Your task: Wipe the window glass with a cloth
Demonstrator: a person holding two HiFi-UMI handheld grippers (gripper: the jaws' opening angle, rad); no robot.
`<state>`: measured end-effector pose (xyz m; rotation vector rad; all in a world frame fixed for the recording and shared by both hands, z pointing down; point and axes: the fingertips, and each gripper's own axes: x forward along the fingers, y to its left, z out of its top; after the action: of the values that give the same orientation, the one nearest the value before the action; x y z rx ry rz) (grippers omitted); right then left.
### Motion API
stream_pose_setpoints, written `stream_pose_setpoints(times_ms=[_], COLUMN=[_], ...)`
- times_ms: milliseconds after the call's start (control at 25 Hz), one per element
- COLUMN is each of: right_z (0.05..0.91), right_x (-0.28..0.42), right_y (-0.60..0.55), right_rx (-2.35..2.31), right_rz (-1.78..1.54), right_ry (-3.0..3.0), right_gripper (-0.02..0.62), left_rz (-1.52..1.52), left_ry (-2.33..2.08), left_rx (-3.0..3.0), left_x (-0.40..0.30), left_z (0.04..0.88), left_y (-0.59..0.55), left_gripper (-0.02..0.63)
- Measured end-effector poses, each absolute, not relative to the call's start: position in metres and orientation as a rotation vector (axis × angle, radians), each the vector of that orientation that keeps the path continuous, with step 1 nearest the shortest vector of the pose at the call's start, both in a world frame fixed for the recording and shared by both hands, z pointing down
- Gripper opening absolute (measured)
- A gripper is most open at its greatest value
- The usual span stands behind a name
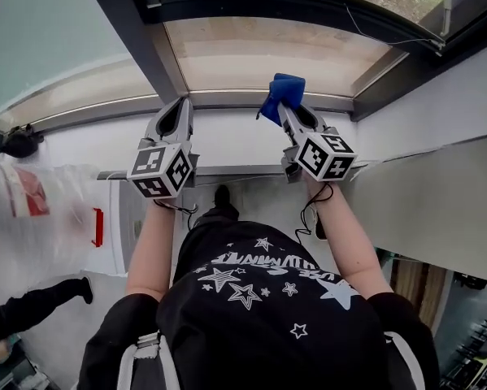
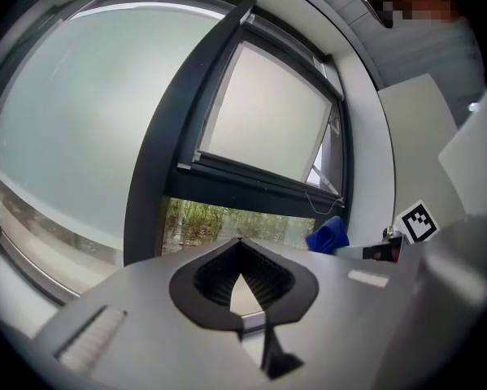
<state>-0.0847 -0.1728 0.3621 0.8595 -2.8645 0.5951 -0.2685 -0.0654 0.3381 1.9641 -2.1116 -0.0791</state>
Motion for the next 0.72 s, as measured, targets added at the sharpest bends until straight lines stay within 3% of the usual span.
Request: stream_pose_setpoints(times_ms=[720], right_z=[0.383], right_x=[-0.317], right_y=[-0.213], right_rx=[0.509], right_rz=[0.498], right_ry=[-2.882], right_gripper=[0.074], left_rz=[-0.103], left_ry=[-2.23], left_rx=[1.821], left_x=[-0.424], left_z=[0.352], left_y=[-0.108], left_gripper=[0.008])
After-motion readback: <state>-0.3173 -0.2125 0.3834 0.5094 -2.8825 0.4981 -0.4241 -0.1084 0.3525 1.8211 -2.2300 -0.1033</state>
